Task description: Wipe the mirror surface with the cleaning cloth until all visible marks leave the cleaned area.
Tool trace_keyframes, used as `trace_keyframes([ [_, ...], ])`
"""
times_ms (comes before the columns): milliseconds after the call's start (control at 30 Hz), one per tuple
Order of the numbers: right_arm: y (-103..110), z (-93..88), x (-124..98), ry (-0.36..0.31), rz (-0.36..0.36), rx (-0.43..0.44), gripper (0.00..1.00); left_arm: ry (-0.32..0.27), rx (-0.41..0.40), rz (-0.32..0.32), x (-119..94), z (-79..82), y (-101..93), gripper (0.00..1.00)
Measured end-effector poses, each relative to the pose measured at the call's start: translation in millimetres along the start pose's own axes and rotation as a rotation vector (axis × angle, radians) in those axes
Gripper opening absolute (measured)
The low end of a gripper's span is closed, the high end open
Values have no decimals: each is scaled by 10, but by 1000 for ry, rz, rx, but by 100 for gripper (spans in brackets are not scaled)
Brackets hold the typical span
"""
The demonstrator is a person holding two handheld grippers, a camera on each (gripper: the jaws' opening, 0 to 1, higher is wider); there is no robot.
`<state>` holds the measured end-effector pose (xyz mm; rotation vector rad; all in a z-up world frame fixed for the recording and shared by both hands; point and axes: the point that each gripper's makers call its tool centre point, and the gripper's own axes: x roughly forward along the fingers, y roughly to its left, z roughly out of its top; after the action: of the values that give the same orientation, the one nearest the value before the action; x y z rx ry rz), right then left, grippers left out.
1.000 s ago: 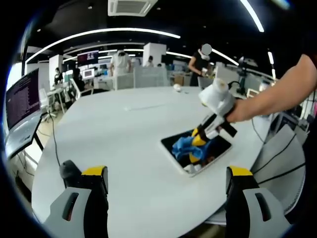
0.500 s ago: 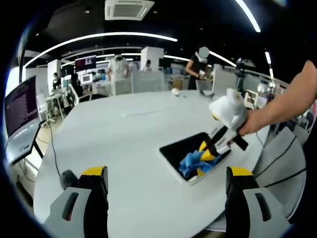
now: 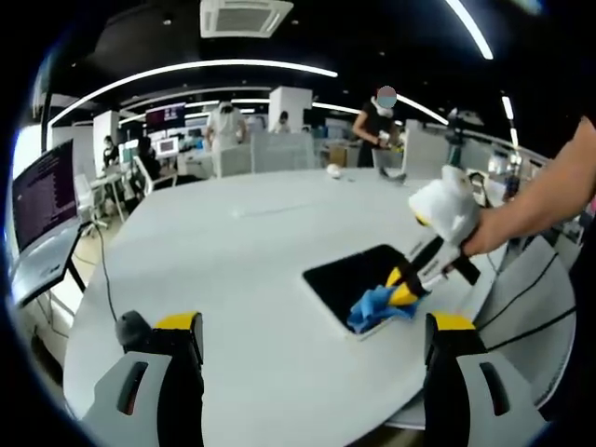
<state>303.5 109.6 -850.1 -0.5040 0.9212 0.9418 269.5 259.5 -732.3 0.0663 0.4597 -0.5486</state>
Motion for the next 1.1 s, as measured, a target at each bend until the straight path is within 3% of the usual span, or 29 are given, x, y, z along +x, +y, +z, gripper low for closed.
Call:
trace_keyframes([
  [700, 22, -39, -22, -16, 31, -18, 4, 12, 24, -12, 38, 4, -22, 99],
  [1100, -64, -167, -106, -8, 52, 11, 4, 21, 37, -19, 59, -15, -33, 99],
])
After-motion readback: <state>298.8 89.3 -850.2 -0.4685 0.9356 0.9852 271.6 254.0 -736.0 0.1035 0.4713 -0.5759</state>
